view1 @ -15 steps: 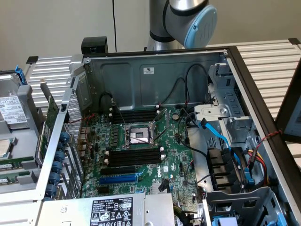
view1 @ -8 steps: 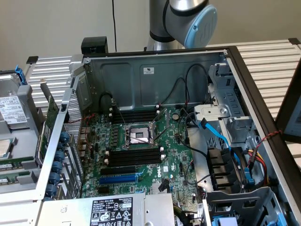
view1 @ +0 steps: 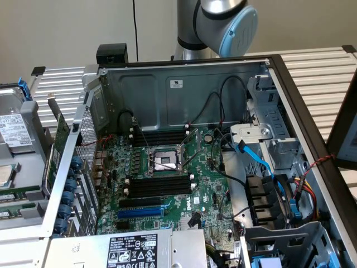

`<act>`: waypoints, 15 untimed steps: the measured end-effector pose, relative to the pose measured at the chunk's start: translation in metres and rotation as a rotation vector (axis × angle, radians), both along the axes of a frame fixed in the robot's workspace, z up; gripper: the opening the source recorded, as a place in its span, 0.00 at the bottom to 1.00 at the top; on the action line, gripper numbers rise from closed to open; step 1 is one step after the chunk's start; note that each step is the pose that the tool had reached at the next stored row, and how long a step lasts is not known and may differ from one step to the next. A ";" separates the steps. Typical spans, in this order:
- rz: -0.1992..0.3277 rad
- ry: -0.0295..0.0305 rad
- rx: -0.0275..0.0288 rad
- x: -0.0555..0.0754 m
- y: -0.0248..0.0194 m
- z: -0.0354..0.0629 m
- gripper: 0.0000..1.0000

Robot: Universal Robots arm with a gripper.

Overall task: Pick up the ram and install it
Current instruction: 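Pick up the ram and move it above insertion slot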

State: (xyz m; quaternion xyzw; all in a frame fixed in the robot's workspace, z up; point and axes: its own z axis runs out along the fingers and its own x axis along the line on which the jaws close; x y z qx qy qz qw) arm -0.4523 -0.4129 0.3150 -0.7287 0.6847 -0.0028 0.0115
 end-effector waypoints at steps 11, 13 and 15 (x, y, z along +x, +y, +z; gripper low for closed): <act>-0.103 0.0001 -0.0001 -0.002 -0.0002 -0.0200 0.32; -0.111 0.0002 -0.0001 -0.003 -0.0003 -0.0236 0.38; -0.119 0.0000 0.0000 -0.004 -0.0004 -0.0273 0.38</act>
